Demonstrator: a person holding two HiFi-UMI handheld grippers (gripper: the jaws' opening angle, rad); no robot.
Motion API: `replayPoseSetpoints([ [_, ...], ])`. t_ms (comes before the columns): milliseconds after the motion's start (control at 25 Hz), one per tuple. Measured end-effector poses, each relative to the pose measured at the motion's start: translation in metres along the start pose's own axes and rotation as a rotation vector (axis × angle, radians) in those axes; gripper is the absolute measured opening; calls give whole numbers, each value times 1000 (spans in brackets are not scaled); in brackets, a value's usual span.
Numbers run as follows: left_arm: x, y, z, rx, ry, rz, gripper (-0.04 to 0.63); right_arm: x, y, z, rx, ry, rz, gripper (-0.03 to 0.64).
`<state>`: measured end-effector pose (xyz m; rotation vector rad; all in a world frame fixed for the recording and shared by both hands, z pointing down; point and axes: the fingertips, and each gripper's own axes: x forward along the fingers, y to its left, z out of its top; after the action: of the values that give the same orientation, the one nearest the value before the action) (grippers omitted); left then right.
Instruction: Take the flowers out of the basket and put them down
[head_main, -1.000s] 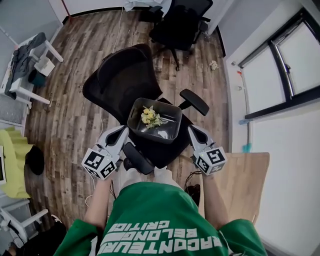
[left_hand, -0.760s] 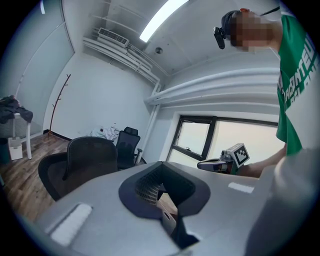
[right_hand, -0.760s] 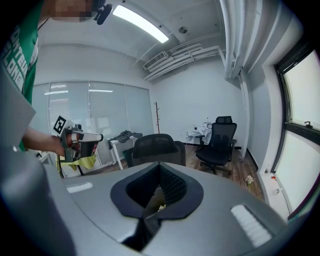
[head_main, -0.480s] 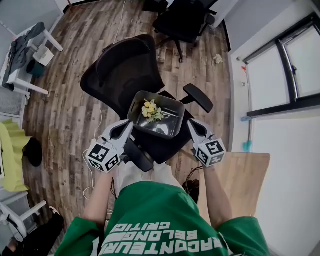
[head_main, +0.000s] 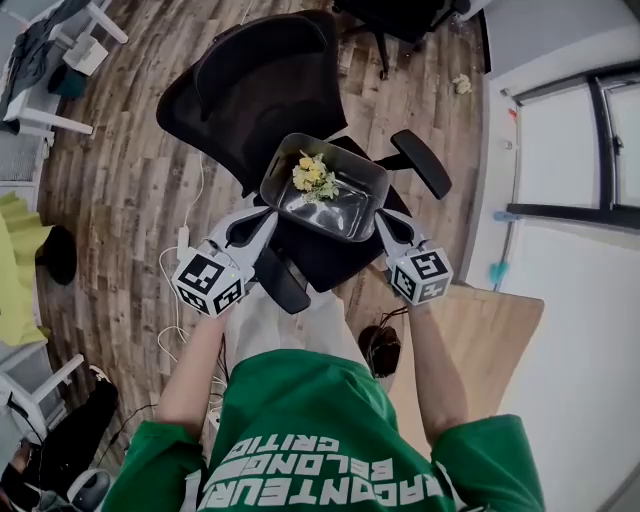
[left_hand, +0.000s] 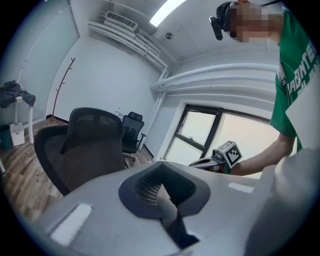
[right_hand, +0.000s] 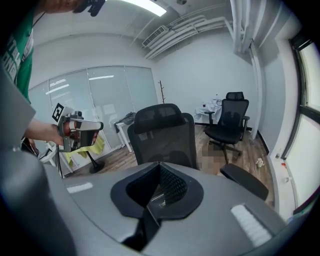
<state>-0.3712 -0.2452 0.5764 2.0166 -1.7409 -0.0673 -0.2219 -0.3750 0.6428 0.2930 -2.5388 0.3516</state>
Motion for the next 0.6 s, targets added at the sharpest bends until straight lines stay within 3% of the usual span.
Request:
replayPoseSetpoints([
  [280,18,8,-42,-30,61,-14,18,33,1,-41,13,66,56,6],
  [600,33,17,-69,-64,63,-25,18,83,-3,-70,3,139,80,6],
])
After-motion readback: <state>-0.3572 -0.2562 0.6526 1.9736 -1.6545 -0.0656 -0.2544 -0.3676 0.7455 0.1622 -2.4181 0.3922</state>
